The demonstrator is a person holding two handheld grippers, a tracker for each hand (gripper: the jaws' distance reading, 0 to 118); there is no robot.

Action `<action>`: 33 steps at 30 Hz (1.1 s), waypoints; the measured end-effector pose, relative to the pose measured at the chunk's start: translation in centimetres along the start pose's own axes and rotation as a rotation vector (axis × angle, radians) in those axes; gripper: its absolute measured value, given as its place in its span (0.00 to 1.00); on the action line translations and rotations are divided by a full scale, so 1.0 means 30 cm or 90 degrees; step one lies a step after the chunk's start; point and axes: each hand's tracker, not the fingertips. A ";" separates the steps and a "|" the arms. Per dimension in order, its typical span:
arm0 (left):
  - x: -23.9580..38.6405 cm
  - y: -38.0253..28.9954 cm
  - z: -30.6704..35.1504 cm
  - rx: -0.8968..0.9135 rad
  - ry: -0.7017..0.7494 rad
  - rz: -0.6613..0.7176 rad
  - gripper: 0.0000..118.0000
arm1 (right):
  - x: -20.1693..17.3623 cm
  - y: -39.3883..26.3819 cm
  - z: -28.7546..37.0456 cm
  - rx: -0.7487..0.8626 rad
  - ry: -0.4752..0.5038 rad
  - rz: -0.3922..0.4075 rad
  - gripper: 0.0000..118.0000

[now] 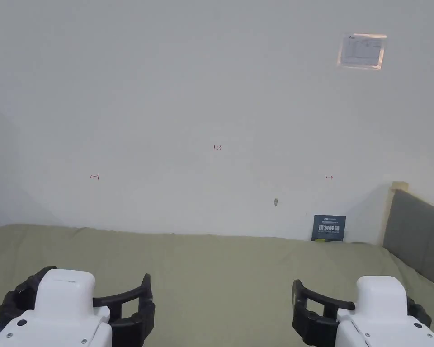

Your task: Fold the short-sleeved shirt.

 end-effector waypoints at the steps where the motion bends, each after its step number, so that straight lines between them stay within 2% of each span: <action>1: -0.001 -0.002 -0.003 -0.001 -0.001 0.001 1.00 | -0.001 -0.002 -0.002 0.000 0.000 0.000 1.00; 5: 0.002 -0.009 -0.016 -0.009 -0.009 0.001 1.00 | -0.006 -0.007 -0.010 -0.007 0.011 0.002 1.00; 6: 0.005 -0.011 -0.017 -0.010 -0.011 0.001 0.99 | -0.008 -0.008 -0.011 -0.009 0.019 0.004 1.00; 7: 0.008 -0.013 -0.017 -0.009 -0.014 0.001 0.92 | -0.012 -0.008 -0.011 -0.008 0.021 0.004 0.96; 8: 0.011 -0.016 -0.017 -0.008 -0.017 0.000 0.74 | -0.015 -0.010 -0.008 -0.004 0.029 0.003 0.82; 9: 0.017 -0.018 -0.019 -0.008 -0.005 -0.004 0.29 | -0.021 -0.011 -0.006 0.000 0.027 0.003 0.37; 10: 0.022 -0.024 -0.029 -0.014 0.021 -0.013 0.00 | -0.031 -0.011 -0.012 -0.004 0.001 0.008 0.00; 11: 0.023 -0.030 -0.028 -0.003 0.029 -0.010 0.00 | -0.027 -0.017 -0.011 -0.007 -0.027 0.008 0.00; 13: 0.012 -0.032 -0.034 -0.018 -0.005 0.009 0.00 | -0.001 -0.017 -0.005 -0.009 0.018 -0.009 0.00; 16: 0.019 -0.038 -0.038 -0.016 0.009 0.000 0.00 | 0.000 -0.019 -0.014 -0.014 -0.005 0.005 0.00; 22: 0.008 -0.034 -0.042 -0.022 0.000 0.007 0.00 | 0.005 -0.022 -0.016 -0.020 0.004 0.005 0.00; 26: -0.039 -0.032 -0.007 -0.030 0.012 0.003 0.00 | -0.071 -0.025 -0.037 -0.027 0.060 0.019 0.00; 33: -0.250 -0.059 0.122 -0.055 0.133 -0.019 0.00 | -0.345 -0.077 -0.095 -0.053 0.207 0.024 0.00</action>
